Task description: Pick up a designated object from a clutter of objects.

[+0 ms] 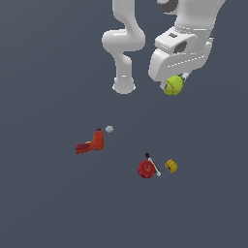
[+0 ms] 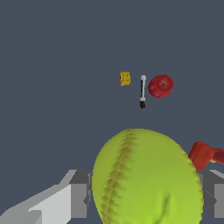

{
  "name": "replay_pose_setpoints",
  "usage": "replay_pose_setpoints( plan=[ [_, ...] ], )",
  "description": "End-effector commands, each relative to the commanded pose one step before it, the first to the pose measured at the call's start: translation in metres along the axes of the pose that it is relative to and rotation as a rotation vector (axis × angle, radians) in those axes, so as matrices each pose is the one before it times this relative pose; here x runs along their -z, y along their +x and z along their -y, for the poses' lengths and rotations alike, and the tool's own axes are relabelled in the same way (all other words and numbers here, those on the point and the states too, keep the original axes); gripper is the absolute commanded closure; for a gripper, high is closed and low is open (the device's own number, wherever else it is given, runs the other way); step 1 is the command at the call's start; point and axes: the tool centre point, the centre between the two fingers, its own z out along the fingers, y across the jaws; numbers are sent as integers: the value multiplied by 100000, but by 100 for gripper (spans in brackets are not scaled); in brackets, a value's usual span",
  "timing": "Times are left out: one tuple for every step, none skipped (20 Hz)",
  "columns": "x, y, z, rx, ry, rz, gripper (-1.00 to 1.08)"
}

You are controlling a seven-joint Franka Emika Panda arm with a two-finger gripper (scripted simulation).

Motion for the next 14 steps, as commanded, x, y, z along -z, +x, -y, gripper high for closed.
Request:
replay_pose_setpoints(
  plan=[
    [1776, 380, 372, -107, -33, 0, 108],
    [565, 144, 129, 0, 0, 0, 108],
    [516, 134, 117, 0, 0, 0, 108],
    [466, 122, 106, 0, 0, 0, 108],
    [415, 111, 94, 0, 0, 0, 108],
    [364, 100, 82, 0, 0, 0, 108],
    [312, 87, 39, -68, -8, 5, 108],
    [264, 78, 59, 0, 0, 0, 108],
    [214, 68, 47, 0, 0, 0, 108],
    [165, 58, 36, 0, 0, 0, 108],
    [117, 49, 24, 0, 0, 0, 108],
    [70, 39, 13, 0, 0, 0, 108],
    [26, 29, 3, 0, 0, 0, 108],
    [-1, 12, -2, 0, 0, 0, 108]
  ],
)
